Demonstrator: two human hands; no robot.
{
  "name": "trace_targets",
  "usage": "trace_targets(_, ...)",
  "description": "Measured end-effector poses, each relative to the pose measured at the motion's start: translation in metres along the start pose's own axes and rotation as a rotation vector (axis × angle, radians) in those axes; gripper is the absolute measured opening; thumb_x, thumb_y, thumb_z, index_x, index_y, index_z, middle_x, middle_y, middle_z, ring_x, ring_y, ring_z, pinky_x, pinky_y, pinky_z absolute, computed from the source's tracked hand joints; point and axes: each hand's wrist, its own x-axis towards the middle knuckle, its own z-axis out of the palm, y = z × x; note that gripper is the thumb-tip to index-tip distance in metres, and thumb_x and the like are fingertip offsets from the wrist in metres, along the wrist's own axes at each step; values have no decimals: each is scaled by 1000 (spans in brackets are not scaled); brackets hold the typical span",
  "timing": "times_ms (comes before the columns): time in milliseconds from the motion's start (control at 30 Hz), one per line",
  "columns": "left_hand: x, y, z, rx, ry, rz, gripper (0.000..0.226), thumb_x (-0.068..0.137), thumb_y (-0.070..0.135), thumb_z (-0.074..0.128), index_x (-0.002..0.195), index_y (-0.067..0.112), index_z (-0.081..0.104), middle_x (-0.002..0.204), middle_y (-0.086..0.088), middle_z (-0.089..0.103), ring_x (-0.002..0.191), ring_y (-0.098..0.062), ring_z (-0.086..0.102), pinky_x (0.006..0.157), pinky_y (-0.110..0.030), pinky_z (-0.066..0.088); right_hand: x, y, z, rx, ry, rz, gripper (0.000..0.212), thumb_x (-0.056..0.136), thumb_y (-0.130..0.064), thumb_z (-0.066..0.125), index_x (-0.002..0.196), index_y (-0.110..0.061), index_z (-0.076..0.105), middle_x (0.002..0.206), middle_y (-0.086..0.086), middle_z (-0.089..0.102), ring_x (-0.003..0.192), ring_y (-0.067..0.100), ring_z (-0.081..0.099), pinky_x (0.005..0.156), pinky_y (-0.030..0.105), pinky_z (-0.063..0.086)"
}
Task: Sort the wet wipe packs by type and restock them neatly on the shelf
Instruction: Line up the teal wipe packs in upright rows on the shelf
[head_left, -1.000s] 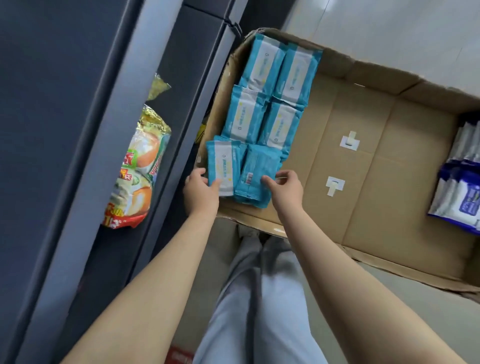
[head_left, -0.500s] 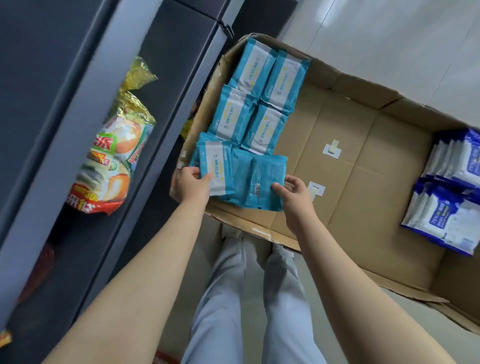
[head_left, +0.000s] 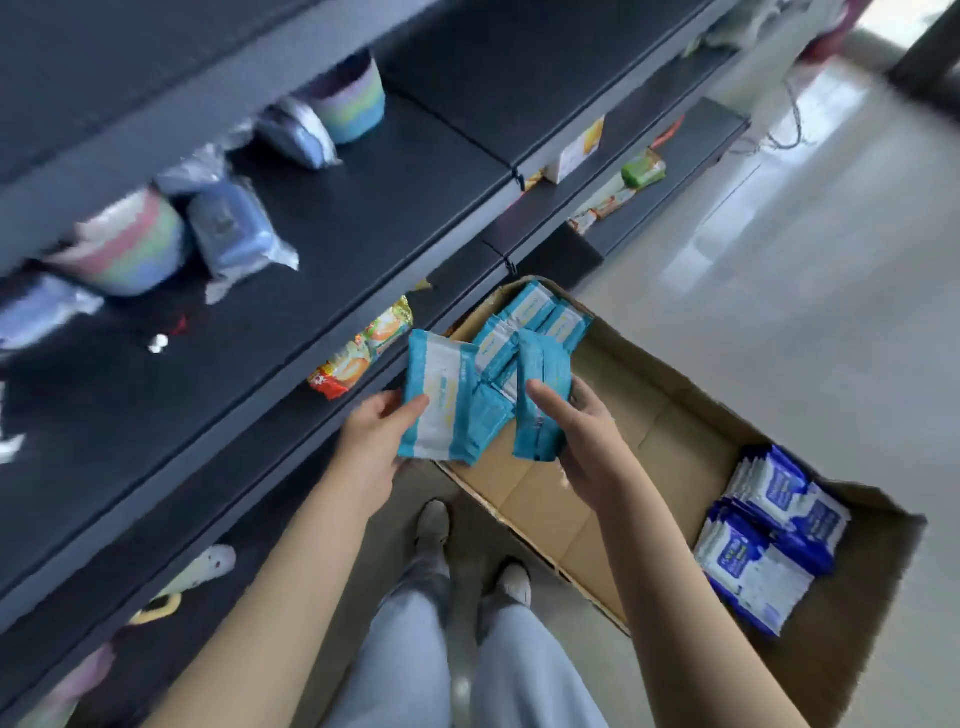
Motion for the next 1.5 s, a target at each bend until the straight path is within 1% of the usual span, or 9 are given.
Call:
trace_targets(167,-98,58,-32,-231,44,168,9,94,13,63,103,12,63,96,-6,75,80,-14,73,60,-26,56,-51,-58,69,-99,-210,74,76,74,-35,82,137,-33,38,130,9,56,111,29,66,98,47,53)
trace_targets(367,-188,107,-107,-387,172,364,9,93,19,65,97,11,63,95,-4,76,85,-12,72,64,-27,56,-93,-88,169,-1,-490,116,62,85,-44,59,136,-10,53,112,9,63,98,21,61,83,31,46)
trace_targets(600,-253,121,-224,-539,366,513,13,92,17,64,104,12,62,107,-3,74,103,-15,69,72,-27,54,-125,-61,297,122,-672,196,57,97,-46,41,134,-7,60,135,22,59,127,37,56,114,53,34)
trace_targets(733,-285,114,-308,-540,410,582,31,92,12,64,120,22,61,113,2,71,108,-14,67,75,-30,55,-146,-24,376,43,-727,173,56,100,-49,42,140,-11,50,137,21,58,124,40,57,107,55,44)
trace_targets(867,-305,112,-391,-543,465,577,55,93,-4,57,136,30,48,112,-1,69,95,-14,72,69,-33,58,-164,18,454,-34,-663,189,41,102,-31,48,132,-5,57,123,17,68,110,32,68,77,40,62)
trace_targets(1000,-316,116,-461,-572,502,592,68,92,-11,55,139,33,33,115,-2,63,95,-15,69,70,-36,57,-170,49,518,-219,-656,123,26,99,-28,56,116,-11,65,98,4,76,81,14,74,56,24,57)
trace_targets(1267,-291,141,-567,-652,752,619,38,96,11,60,129,14,41,115,-7,65,93,-15,71,69,-31,60,-137,71,628,-624,-867,-164,26,96,-3,59,119,-14,62,110,1,75,93,16,71,83,33,56)
trace_targets(1400,-267,151,-611,-721,908,555,35,98,16,60,127,2,47,116,-13,67,98,-20,70,72,-30,57,-95,86,688,-611,-755,-255,20,94,-7,64,113,-12,61,110,6,73,93,20,70,85,42,54)
trace_targets(1500,-256,153,-639,-530,1003,455,31,94,22,65,118,4,55,114,-11,68,102,-20,67,72,-27,51,-67,101,726,-598,-716,-240,18,95,-10,64,113,-8,62,111,11,73,96,24,72,77,41,60)
